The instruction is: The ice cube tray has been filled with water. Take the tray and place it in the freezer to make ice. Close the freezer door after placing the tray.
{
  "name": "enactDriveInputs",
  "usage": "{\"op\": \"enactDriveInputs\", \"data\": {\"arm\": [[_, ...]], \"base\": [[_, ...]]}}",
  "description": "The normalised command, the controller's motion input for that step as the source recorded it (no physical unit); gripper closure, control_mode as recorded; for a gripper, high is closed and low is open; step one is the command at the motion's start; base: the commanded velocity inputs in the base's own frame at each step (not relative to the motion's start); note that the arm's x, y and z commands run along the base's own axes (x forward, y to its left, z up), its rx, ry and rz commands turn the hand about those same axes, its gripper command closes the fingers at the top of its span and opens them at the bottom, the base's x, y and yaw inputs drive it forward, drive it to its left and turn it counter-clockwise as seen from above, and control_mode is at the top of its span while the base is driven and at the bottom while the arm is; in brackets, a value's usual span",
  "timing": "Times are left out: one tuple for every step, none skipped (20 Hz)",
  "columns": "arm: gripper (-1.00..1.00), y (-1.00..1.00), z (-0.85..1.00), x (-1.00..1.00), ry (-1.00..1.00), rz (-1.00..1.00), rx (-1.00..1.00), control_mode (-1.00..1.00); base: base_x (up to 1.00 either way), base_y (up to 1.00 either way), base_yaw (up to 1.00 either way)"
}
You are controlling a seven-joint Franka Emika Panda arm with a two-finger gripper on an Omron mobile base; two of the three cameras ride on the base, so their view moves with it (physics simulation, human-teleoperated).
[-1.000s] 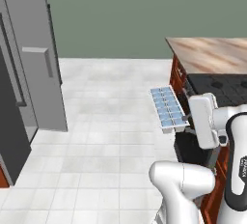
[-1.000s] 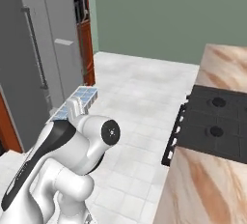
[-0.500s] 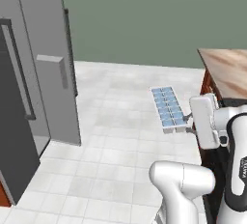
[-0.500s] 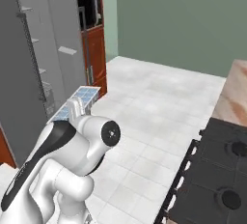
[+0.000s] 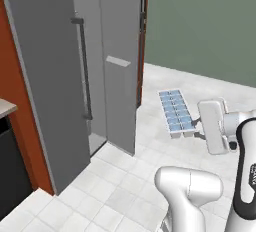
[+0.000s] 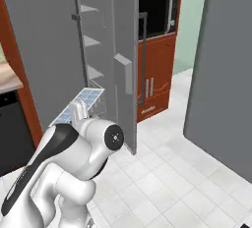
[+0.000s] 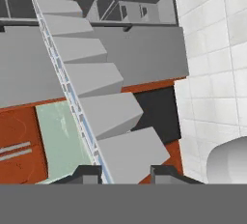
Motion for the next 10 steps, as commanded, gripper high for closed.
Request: {"op": "enactDriveInputs", "data": {"arm": [[1.00, 0.00, 0.00, 0.00, 0.00, 0.00, 0.00, 1.00], [1.00, 0.00, 0.00, 0.00, 0.00, 0.00, 0.00, 1.00], [1.00, 0.00, 0.00, 0.00, 0.00, 0.00, 0.00, 1.00], [1.00, 0.00, 0.00, 0.00, 0.00, 0.00, 0.00, 1.00], [1.00, 0.00, 0.00, 0.00, 0.00, 0.00, 0.00, 1.00], [1.00, 0.00, 0.00, 0.00, 0.00, 0.00, 0.00, 1.00], [1.00, 0.00, 0.00, 0.00, 0.00, 0.00, 0.00, 1.00], [1.00, 0.00, 0.00, 0.00, 0.00, 0.00, 0.00, 1.00], [1.00, 0.00, 0.00, 0.00, 0.00, 0.00, 0.00, 1.00], [1.00, 0.00, 0.00, 0.00, 0.00, 0.00, 0.00, 1.00]], "base": [[0.79, 0.00, 0.65], [0.84, 0.00, 0.63], [0.89, 0.00, 0.61], [0.89, -0.01, 0.59], [0.91, -0.10, 0.57], [0.89, -0.20, 0.56], [0.89, -0.28, 0.53], [0.88, -0.36, 0.50], [0.84, -0.44, 0.45], [0.79, -0.49, 0.41]]}}
